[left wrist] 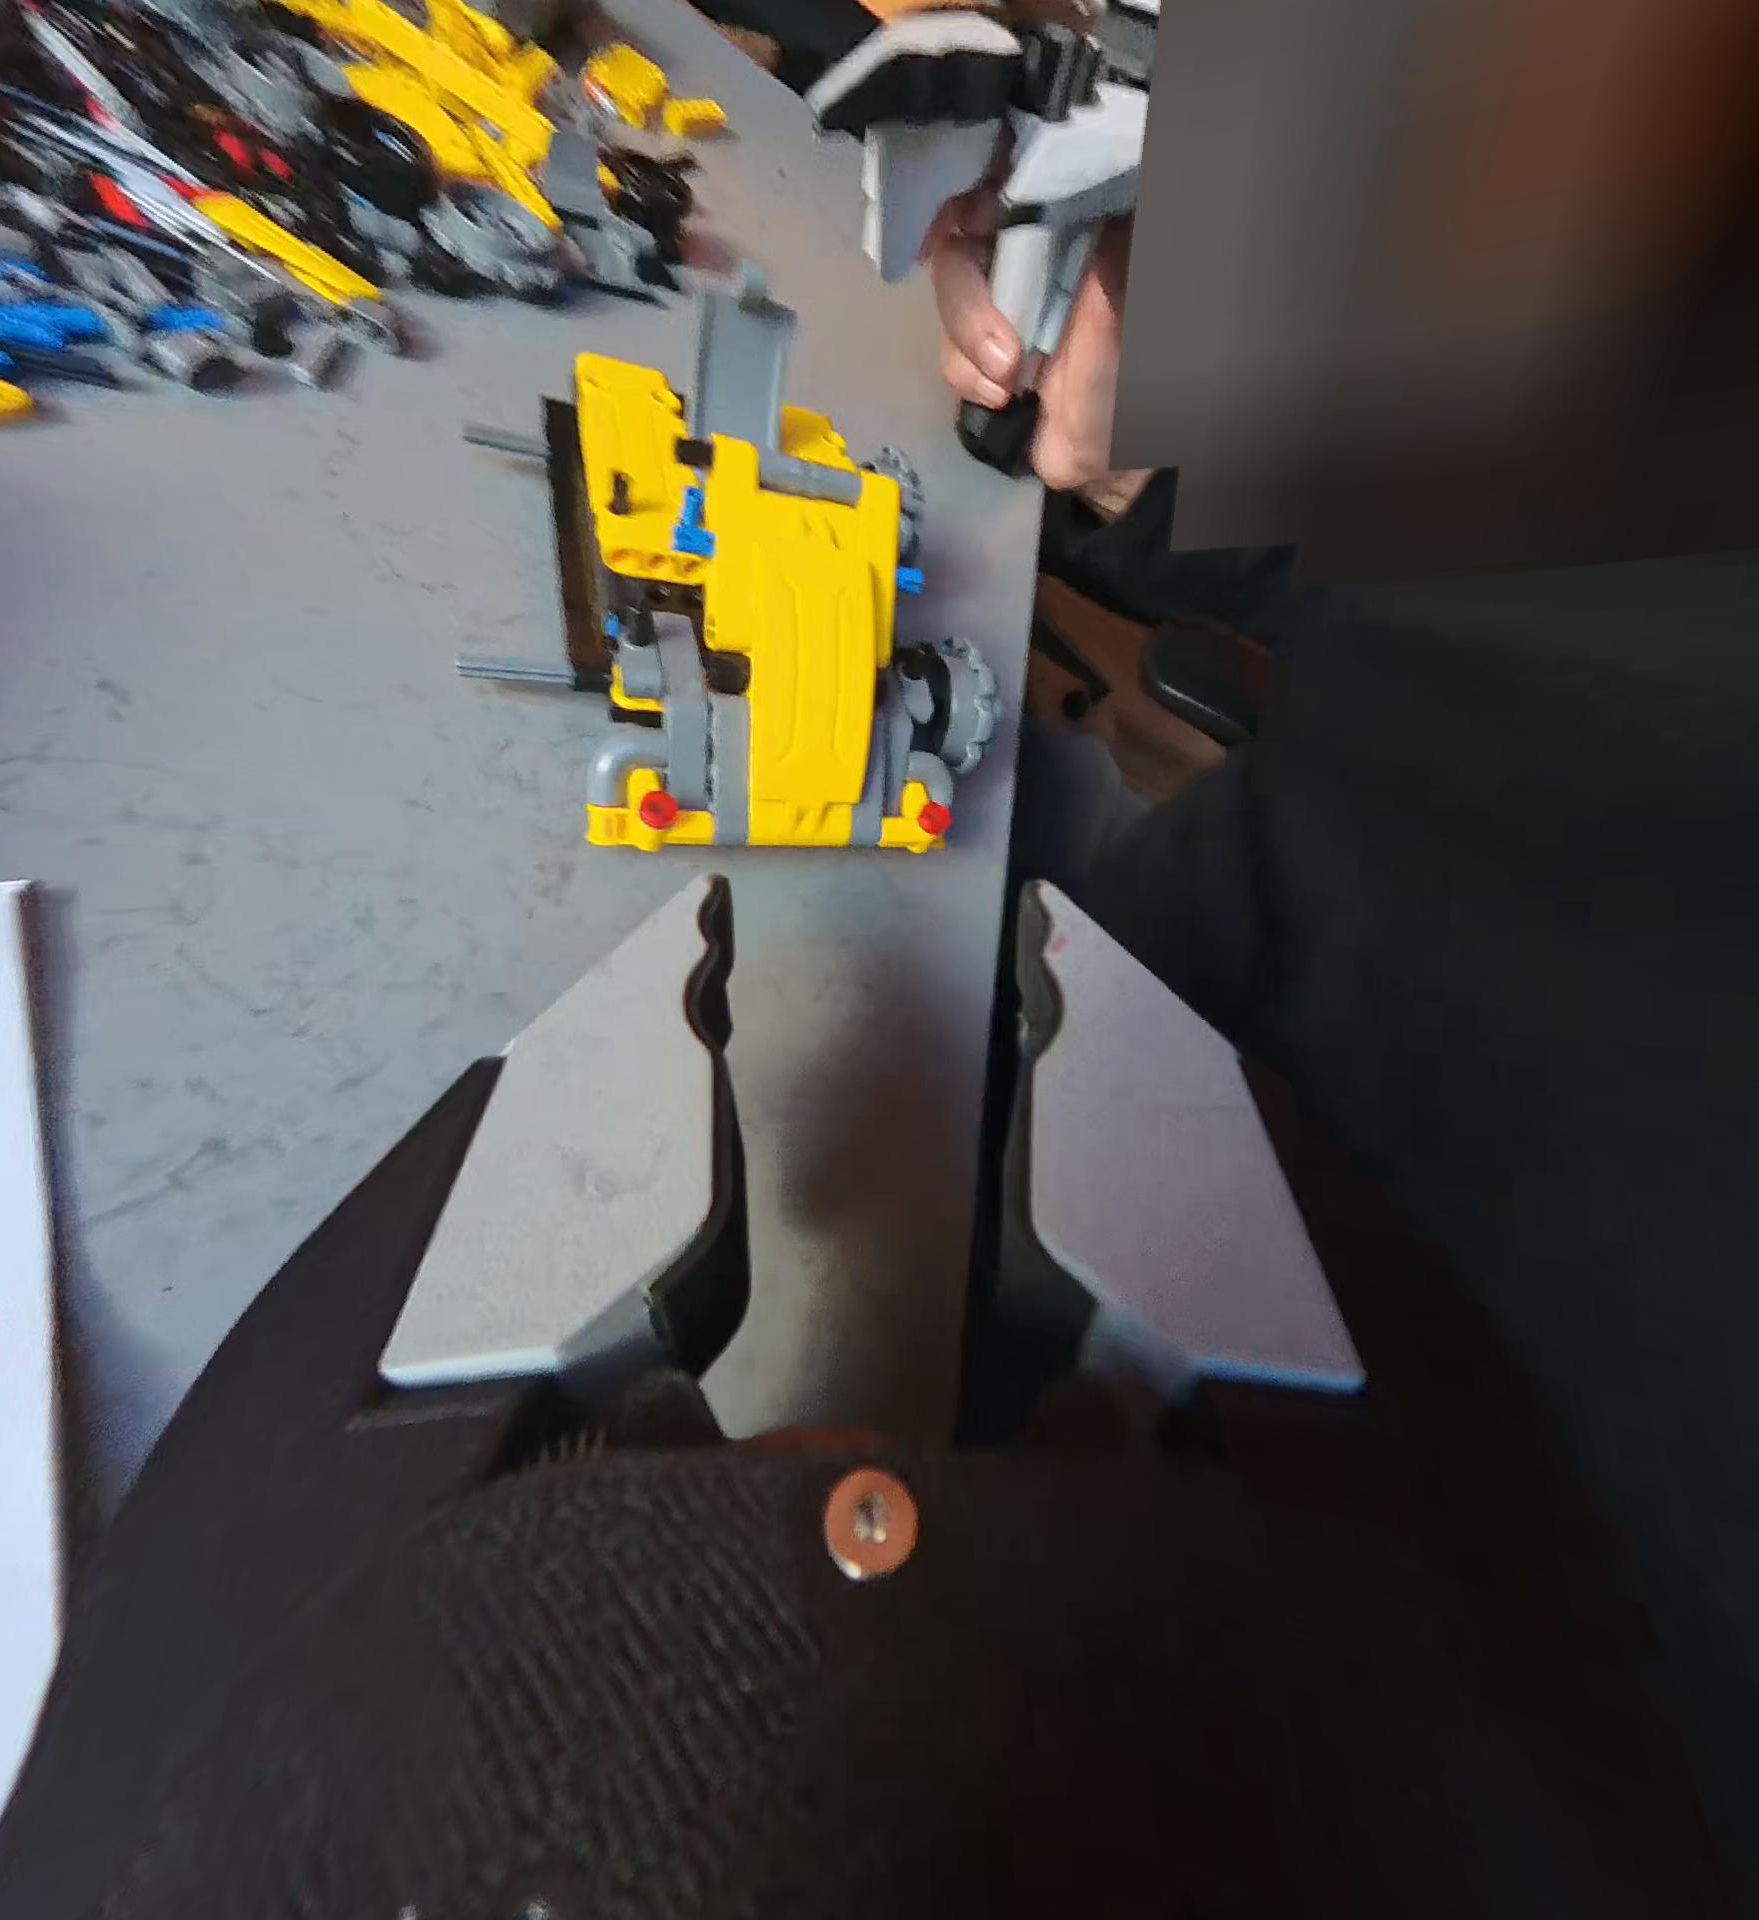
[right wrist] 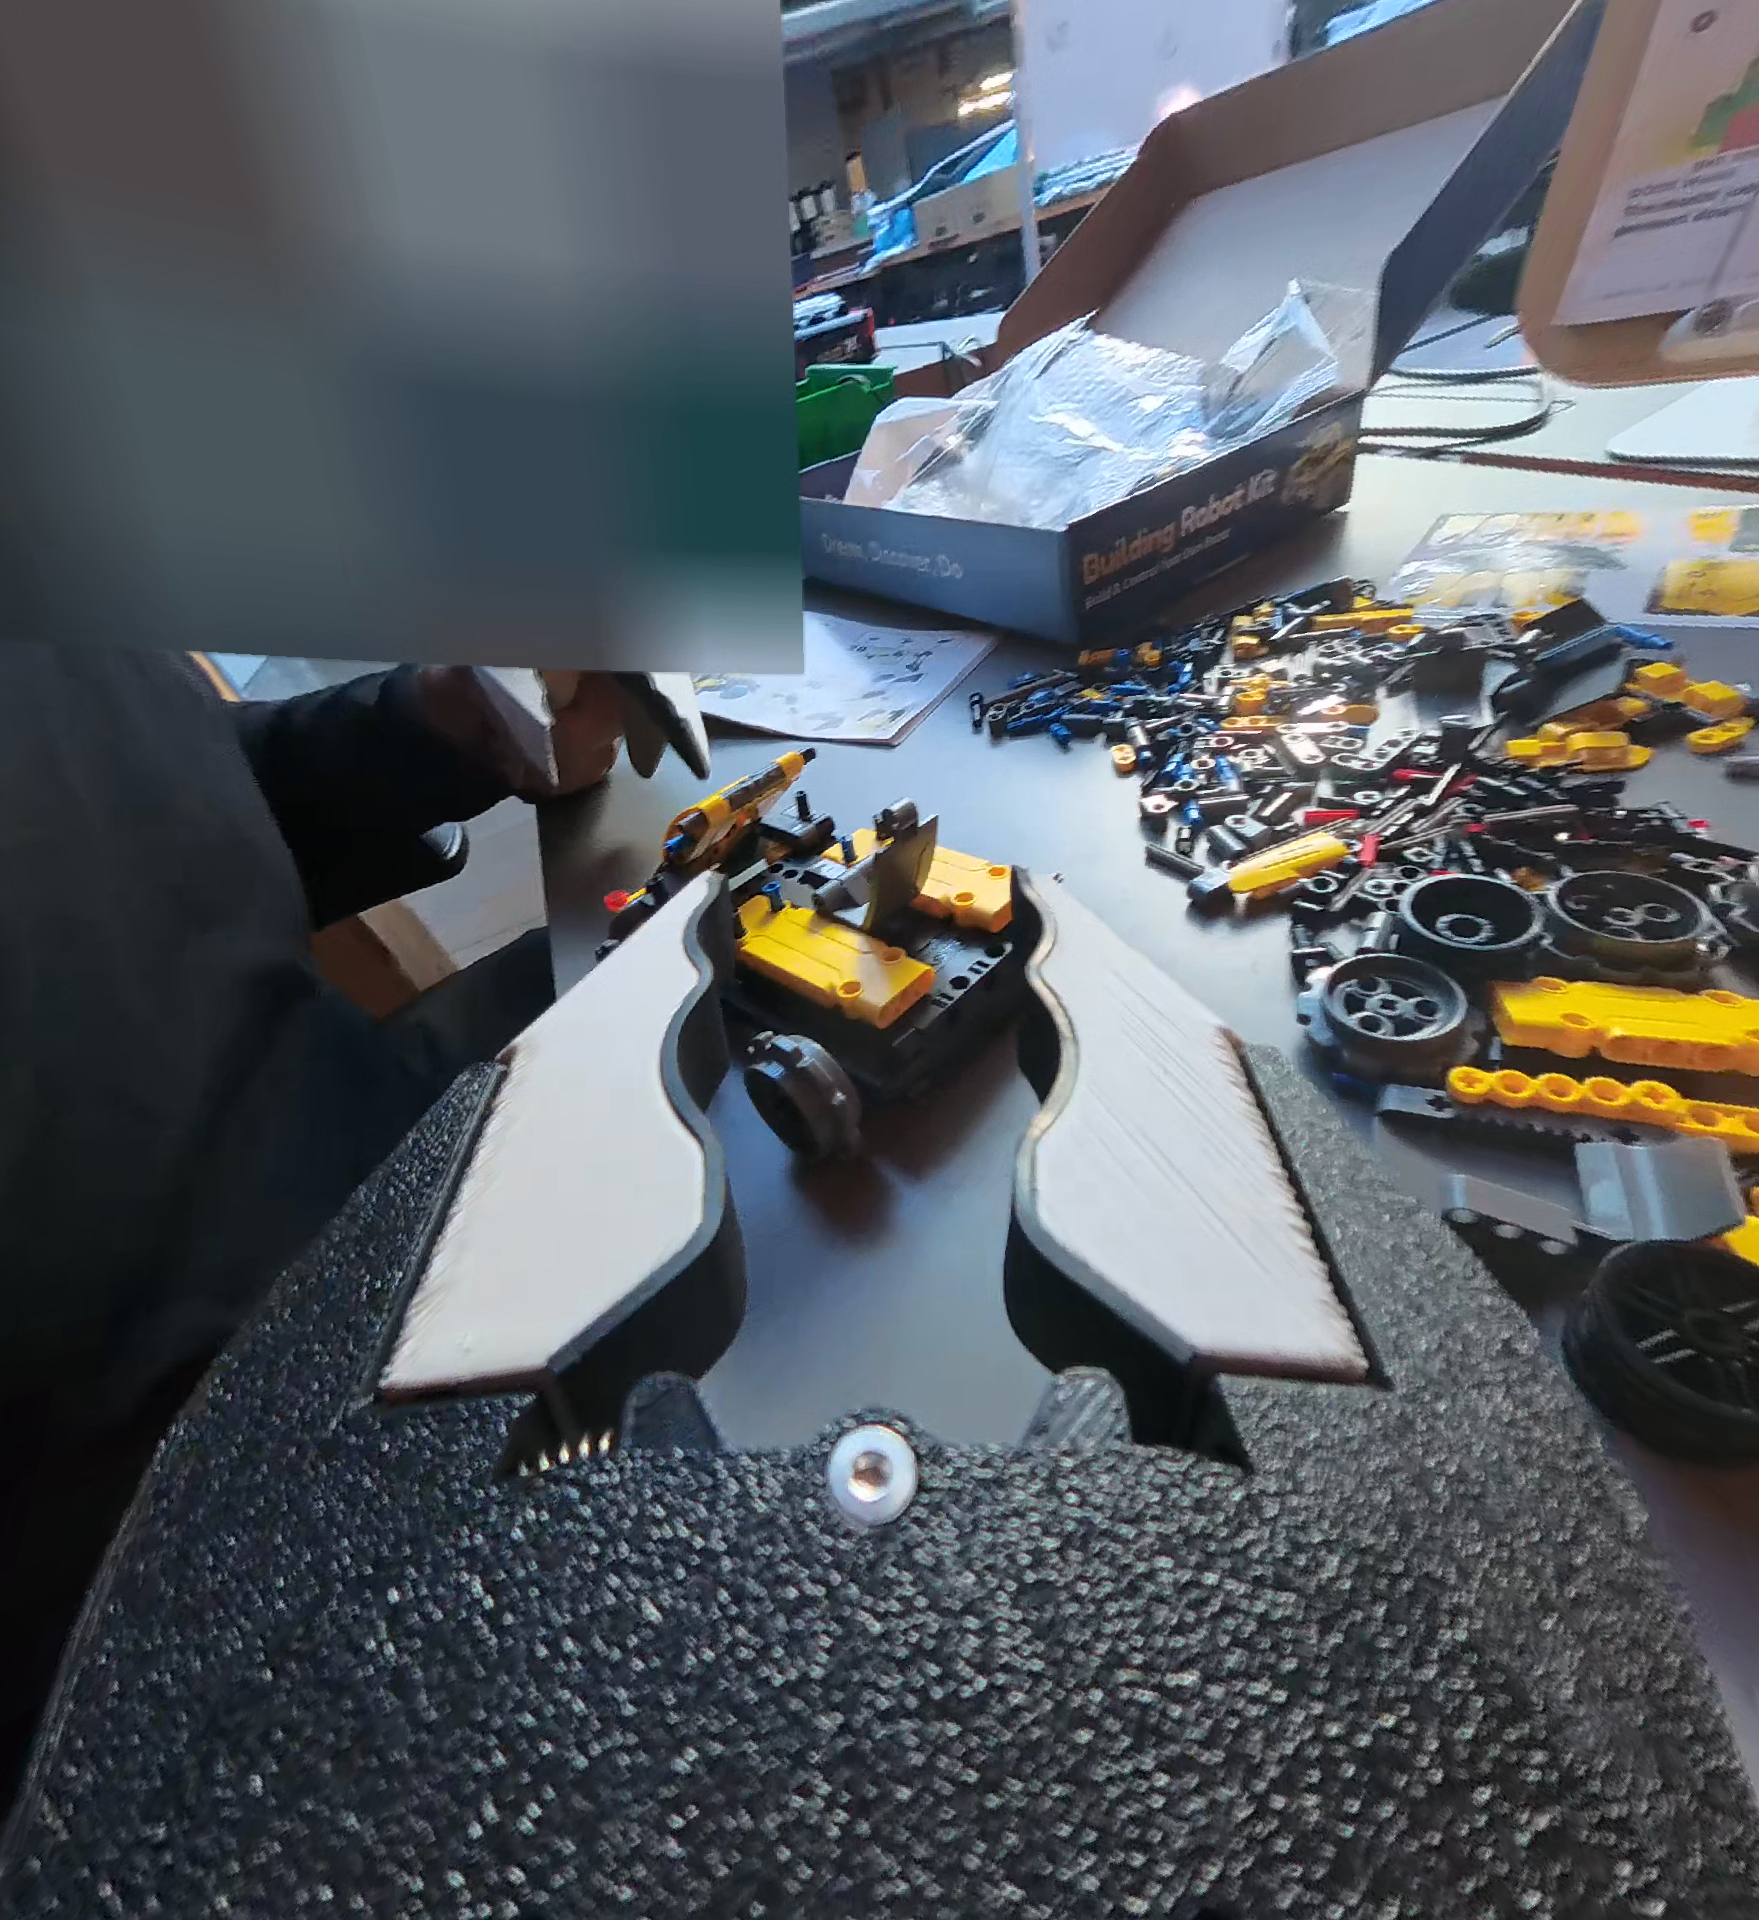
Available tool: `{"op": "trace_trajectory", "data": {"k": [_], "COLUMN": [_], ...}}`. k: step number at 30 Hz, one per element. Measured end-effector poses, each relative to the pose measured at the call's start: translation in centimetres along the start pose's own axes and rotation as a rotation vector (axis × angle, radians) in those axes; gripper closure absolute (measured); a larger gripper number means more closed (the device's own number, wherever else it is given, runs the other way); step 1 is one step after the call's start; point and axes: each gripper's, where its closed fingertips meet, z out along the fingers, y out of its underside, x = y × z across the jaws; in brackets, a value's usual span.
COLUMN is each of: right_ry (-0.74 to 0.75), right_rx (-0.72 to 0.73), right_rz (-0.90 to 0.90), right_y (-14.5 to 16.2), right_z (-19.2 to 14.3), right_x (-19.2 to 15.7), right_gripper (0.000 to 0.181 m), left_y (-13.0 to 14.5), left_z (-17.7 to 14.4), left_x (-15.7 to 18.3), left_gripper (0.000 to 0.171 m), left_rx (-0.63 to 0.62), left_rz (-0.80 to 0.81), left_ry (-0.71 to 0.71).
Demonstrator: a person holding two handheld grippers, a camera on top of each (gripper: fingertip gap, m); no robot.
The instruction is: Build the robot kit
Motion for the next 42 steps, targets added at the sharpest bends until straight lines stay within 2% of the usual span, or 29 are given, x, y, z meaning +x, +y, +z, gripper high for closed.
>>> {"op": "trace_trajectory", "data": {"k": [2,8,22,30,35,42], "right_ry": [0.022,0.113,0.102,0.137,0.117,0.014], "right_rx": [-0.006,-0.063,-0.091,-0.095,-0.048,0.114], "right_rz": [0.009,-0.004,-0.014,0.019,0.04,0.182], "right_y": [0.1,0.7,1.0,1.1,0.5,-1.3], "right_z": [0.1,0.7,1.0,1.0,0.5,-1.3], "right_x": [0.5,1.8,1.6,2.4,2.3,2.3], "right_gripper": [0.127,0.128,0.129,0.135,0.135,0.134], "left_y": [-0.1,-1.5,-1.2,-0.4,-0.9,-1.0], "left_z": [0.4,0.0,0.6,1.3,0.9,0.6], "left_x": [-0.1,-1.0,-2.1,-1.9,-2.5,-3.3], "left_gripper": [0.123,0.124,0.127,0.126,0.125,0.124], "left_rx": [-0.022,0.043,0.007,-0.053,-0.013,0.001], "left_rz": [-0.014,-0.077,-0.094,-0.014,-0.007,0.027], "left_ry": [0.04,0.086,0.015,-0.041,-0.095,-0.209]}}
